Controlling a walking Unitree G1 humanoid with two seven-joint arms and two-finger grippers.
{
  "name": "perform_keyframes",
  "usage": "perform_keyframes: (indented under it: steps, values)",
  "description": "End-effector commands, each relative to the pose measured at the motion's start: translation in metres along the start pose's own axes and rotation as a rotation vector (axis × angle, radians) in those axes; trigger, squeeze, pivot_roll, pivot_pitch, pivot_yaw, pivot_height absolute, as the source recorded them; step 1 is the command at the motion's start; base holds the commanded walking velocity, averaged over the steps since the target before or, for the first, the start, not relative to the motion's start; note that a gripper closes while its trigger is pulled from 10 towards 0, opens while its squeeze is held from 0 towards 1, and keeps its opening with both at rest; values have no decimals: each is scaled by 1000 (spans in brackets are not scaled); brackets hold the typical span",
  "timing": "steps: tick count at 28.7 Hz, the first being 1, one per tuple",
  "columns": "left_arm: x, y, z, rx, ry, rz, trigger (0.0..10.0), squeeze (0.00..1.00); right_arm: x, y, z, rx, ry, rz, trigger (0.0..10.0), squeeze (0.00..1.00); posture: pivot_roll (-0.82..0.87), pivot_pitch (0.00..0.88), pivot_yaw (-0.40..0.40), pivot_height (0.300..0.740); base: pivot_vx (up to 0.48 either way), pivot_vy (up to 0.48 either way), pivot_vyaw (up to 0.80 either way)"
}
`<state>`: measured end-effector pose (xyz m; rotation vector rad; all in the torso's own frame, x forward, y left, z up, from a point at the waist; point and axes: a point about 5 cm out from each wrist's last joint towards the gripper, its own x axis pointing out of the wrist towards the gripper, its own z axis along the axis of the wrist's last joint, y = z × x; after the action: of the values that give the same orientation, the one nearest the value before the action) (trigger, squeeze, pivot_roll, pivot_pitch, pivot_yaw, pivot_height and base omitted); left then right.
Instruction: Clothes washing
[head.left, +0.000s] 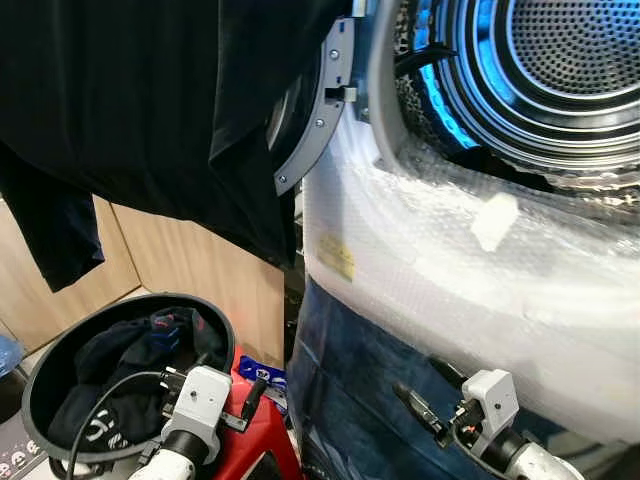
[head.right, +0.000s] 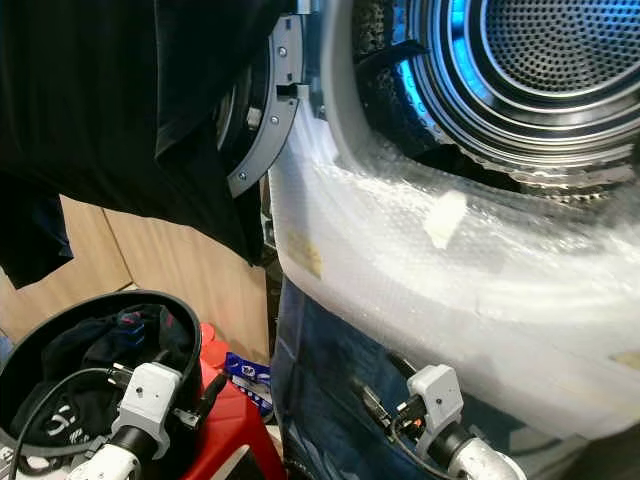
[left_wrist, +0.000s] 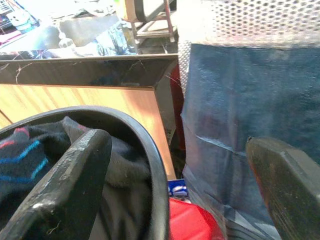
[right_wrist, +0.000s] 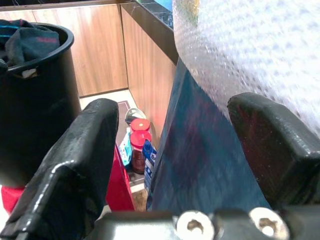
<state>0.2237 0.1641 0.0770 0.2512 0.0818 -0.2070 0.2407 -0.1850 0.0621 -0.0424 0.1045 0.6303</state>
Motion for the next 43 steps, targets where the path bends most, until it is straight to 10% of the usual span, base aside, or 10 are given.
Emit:
perform_keyframes:
  steps: [1, 14, 25, 30, 43]
  values:
    - [1, 0, 1, -6, 2, 2, 10000, 0, 2, 1, 5, -14, -13, 11, 10000, 0, 40, 0, -34, 740, 289, 0, 0]
    - [3, -5, 2, -37, 2, -13, 10000, 0, 2, 0, 4, -14, -7, 12, 10000, 0, 39, 0, -34, 740, 224, 0, 0]
    - [-1, -15, 3, 123, -25, -46, 10000, 0, -1, 0, 0, -16, 16, 36, 10000, 0, 44, 0, -38, 740, 0, 0, 0]
    - [-3, 4, -3, 183, 55, 240, 10000, 0, -2, -1, 0, -19, 25, 50, 10000, 0, 47, 0, -39, 740, 0, 0, 0]
    - [-32, 57, -11, -102, 123, 679, 10000, 0, 0, -7, 2, -60, 88, 138, 10000, 0, 95, 0, -65, 740, 0, 0, 0]
